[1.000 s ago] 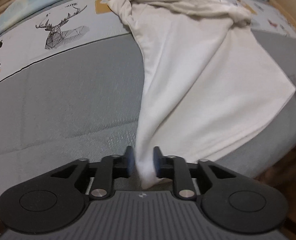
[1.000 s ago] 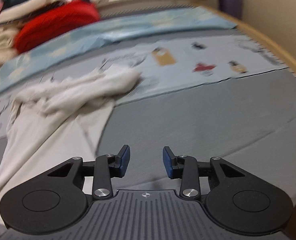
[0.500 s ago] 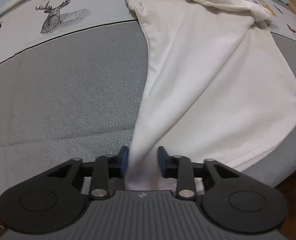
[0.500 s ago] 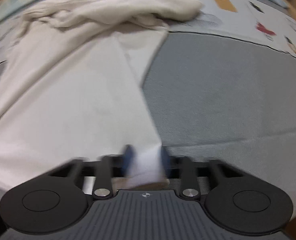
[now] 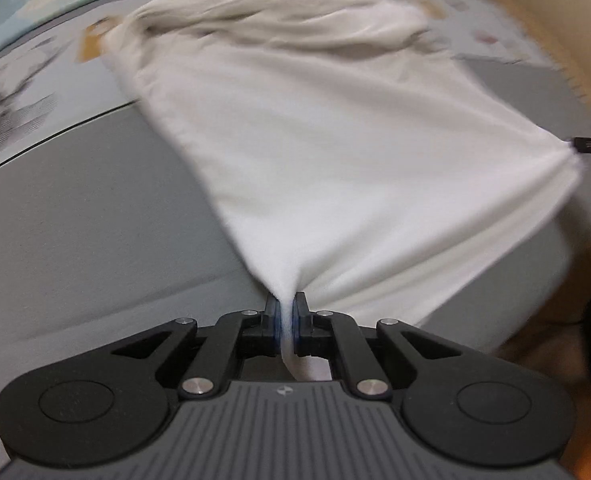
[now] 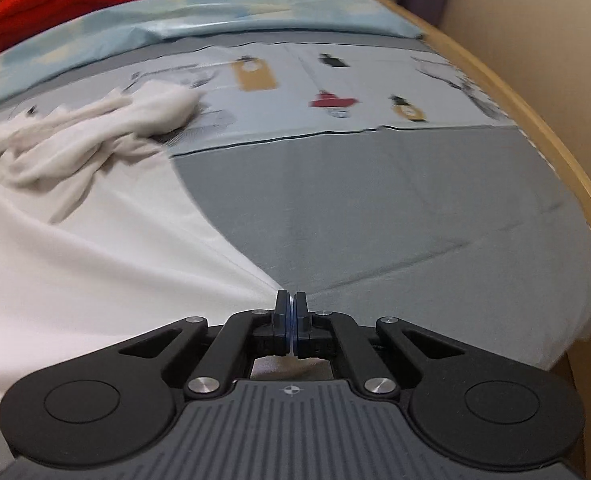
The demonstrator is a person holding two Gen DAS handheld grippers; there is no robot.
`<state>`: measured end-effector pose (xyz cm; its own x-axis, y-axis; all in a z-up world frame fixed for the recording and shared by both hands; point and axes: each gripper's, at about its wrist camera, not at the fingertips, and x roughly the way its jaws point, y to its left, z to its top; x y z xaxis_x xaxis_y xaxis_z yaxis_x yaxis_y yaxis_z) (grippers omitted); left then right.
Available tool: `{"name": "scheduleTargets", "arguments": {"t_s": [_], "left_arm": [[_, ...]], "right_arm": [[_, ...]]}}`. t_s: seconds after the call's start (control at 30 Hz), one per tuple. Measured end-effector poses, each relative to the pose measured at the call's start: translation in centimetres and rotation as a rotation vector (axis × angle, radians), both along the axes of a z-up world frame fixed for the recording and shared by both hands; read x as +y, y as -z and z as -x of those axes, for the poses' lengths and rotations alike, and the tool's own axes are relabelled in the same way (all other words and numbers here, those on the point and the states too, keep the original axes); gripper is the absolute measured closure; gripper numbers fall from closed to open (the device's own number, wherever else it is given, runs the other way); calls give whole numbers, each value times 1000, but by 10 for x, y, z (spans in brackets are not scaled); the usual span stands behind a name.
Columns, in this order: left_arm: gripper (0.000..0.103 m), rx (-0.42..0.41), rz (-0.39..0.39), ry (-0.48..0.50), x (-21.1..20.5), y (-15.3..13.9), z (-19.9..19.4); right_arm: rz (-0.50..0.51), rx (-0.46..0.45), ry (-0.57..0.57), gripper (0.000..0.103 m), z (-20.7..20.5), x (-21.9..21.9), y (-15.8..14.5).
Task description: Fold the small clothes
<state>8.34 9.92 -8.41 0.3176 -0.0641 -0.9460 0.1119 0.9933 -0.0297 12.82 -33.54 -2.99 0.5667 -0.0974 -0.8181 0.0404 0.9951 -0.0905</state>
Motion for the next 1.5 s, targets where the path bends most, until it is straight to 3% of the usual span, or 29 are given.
{"name": "scheduleTargets", "arguments": {"t_s": [0.1,0.13,0.23,0.33,0.43,0.5,0.6,0.63,0.67,0.7,0.73,0.8,0.93,0.97,1.07,1.13,1.2,1.23,1.33,1.4,1.5], "left_arm": [[97,72,-219,-42,29,13,10],[97,84,-242,-64,37,15,12],[96,64,-175,-136,63,8,19],[86,53,-52,-176,77,3,23],[81,75,-13,-204,84,8,19],[78,104,-9,-219,80,13,17],[78,135,-35,-206,74,17,15],[78,142,-48,-199,72,18,17],[78,145,-63,-187,68,19,17],[78,143,-73,-174,65,20,17],[82,139,-81,-160,62,20,17],[100,122,-81,-117,54,17,18],[103,68,-79,-31,40,5,28],[103,87,-106,-18,38,8,29],[103,153,-303,36,33,25,36],[103,132,-270,24,35,19,37],[99,61,-182,-3,35,3,34],[91,29,-131,-21,35,-5,32],[53,-4,8,-77,29,-15,25],[51,45,34,-64,20,-7,21],[52,130,1,15,3,5,16]], "right_arm": [[-103,135,-239,103,2,38,14],[-99,169,-284,103,4,48,19],[-56,159,-217,94,0,46,22],[-195,202,-124,76,-9,29,25],[-274,270,-139,71,-3,38,40],[-260,317,-192,66,3,51,50],[-156,358,-269,67,8,73,63],[-134,351,-292,72,10,77,62],[-143,346,-313,96,11,80,61],[-166,344,-316,99,13,79,60],[-178,333,-308,99,13,77,57],[-186,279,-253,99,13,64,48],[-173,144,-138,100,17,30,17],[-171,148,-125,100,19,24,15],[-100,232,-121,100,21,16,30],[-28,279,-152,100,24,16,39],[-33,320,-211,99,27,22,45],[-31,309,-229,99,27,27,44],[-7,235,-247,93,34,31,36],[-2,236,-229,74,27,29,40],[3,272,-219,71,22,32,48]]}}
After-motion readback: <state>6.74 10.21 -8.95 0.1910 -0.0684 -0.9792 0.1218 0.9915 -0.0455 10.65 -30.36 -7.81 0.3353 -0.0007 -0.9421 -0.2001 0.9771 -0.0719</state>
